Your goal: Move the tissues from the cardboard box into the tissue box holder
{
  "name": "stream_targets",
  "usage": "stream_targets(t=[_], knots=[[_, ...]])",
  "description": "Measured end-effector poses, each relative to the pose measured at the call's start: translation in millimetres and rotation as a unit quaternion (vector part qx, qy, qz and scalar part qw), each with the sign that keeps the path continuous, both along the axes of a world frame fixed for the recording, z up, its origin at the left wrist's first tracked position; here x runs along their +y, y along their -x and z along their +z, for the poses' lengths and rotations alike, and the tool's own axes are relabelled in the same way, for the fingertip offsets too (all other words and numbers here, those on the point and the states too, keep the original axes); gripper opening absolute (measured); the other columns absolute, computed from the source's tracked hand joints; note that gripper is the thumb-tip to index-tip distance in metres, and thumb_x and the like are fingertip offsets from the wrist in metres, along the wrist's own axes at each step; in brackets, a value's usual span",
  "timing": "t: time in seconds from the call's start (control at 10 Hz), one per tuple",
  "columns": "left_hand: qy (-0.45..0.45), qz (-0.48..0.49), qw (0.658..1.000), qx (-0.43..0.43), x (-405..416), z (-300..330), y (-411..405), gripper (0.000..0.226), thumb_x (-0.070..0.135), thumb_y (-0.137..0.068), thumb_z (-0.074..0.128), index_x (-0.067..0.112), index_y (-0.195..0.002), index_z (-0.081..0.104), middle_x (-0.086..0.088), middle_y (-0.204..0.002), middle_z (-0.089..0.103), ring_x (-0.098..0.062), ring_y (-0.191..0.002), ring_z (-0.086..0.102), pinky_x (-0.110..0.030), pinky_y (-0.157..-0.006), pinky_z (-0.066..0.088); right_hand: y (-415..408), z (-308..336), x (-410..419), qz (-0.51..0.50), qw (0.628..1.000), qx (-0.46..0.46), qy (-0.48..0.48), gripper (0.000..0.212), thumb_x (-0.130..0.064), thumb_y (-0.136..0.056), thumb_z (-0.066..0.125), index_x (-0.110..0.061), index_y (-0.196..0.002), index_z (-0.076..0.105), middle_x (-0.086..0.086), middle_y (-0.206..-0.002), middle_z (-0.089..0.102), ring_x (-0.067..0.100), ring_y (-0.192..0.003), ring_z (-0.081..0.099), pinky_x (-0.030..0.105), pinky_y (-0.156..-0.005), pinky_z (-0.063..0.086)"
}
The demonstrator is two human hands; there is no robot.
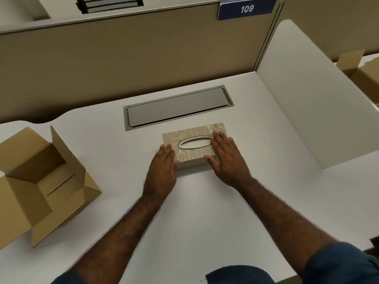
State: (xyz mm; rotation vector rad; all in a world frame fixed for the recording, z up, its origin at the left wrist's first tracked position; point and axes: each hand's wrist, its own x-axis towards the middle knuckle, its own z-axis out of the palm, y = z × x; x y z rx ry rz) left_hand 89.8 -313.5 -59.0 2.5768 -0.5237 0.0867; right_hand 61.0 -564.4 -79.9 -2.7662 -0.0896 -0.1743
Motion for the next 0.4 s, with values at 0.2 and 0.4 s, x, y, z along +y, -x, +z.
stream_targets(t=[0.2, 0.4], knots=[[-0.019, -0.008, 1.0, -0.009, 0.2, 1.7, -9.4, 0.042, 0.01, -0.101, 0.061, -0.009, -0.138, 0.059, -0.025, -0.149, 0.057, -0.04, -0.145, 0.048, -0.051, -0.12, 0.04, -7.1, 0.8, 4.2, -0.01, 1.0, 0.002, 0.009, 0.075, -0.053, -0.109, 0.045, -0.008, -0.168, 0.033, 0.011, -0.179, 0.027, 0.027, -0.168, 0.018, 0.055, -0.136, 0.017], [-0.086, -0.025, 0.995, -0.048, 4.3, 12.3, -11.8, 0.042, 0.014, -0.1, 0.063, -0.01, -0.134, 0.062, -0.029, -0.145, 0.06, -0.043, -0.138, 0.056, -0.053, -0.117, 0.044, -16.0, 15.1, 12.9, -0.026, 0.999, 0.006, 0.029, 0.08, -0.062, -0.106, 0.036, -0.012, -0.168, 0.037, 0.008, -0.179, 0.028, 0.024, -0.169, 0.015, 0.054, -0.137, 0.007]])
